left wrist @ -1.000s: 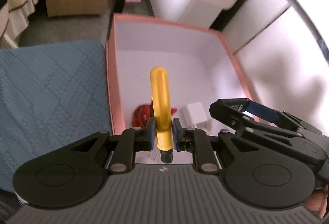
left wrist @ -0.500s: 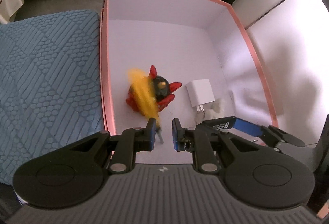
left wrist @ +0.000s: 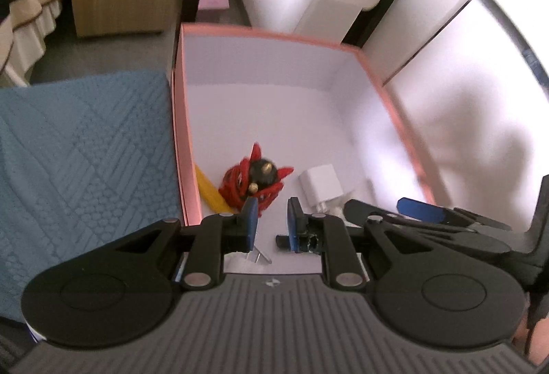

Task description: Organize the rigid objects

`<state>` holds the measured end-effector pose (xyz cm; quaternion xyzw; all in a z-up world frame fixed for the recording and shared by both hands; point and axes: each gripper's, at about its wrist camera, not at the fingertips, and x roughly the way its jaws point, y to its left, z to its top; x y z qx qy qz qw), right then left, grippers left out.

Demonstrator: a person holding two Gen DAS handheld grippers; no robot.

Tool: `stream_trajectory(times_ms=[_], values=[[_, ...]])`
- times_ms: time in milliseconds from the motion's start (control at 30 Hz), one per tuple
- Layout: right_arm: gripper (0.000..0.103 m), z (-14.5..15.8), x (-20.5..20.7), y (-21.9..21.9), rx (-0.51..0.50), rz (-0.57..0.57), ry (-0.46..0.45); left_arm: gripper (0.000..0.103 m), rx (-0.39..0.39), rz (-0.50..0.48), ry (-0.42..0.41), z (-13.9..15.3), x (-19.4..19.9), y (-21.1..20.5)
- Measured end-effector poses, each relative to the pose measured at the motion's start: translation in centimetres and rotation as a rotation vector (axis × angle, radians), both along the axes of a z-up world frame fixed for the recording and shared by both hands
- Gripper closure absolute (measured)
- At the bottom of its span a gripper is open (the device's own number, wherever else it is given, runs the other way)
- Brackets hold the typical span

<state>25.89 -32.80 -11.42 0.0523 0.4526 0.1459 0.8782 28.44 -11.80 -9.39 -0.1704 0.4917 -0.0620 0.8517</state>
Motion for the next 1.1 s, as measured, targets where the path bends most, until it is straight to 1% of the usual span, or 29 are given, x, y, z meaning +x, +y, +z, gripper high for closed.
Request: stream_trajectory(times_ms=[67,200,333,467,633,867,1000,1033,1067,1100], values=[[0.014,1.8,-0.5,0.0,0.005,-0.001,-0.036,0.083,0.003,0.001,-0.03,1.3,-0.5,0.2],[0.014,5.3,-2.1,0.0,0.023,-0.012,-0.11,0.083,0.034,-0.002,-0.09,3.9,-1.9,0.4],[0.014,8.0,-4.1,0.1,0.037,-0.013,-0.168,0.083,0.019,0.008,-0.145,6.3,-3.7,1.1],[0.014,9.4,-6.2,0.4,0.04,-0.015,-0.196,0.083,0.016,-0.004,-0.183,8.1,-5.7,1.5],[0.014,10.1,-8.7,1.0,0.035,-0.034,-0.217,0.083,0.023,-0.024,-0.218,9.6,-8.2,2.0],[0.014,10.5,-12.3,1.7,0.025,-0.066,-0.246,0.082,0.03,-0.057,-0.244,10.0,-11.2,2.2],[0.014,9.7,-14.2,2.0,0.025,-0.081,-0.234,0.066,0.037,-0.064,-0.251,9.3,-12.9,2.4],[0.014,9.6,-14.6,1.9,0.031,-0.086,-0.231,0.064,0.038,-0.061,-0.248,9.1,-13.3,2.5],[0.014,9.4,-15.0,1.8,0.037,-0.093,-0.223,0.055,0.041,-0.057,-0.247,9.0,-13.6,2.6],[0.013,9.3,-15.3,1.7,0.041,-0.1,-0.216,0.04,0.047,-0.051,-0.248,8.8,-13.8,2.6]])
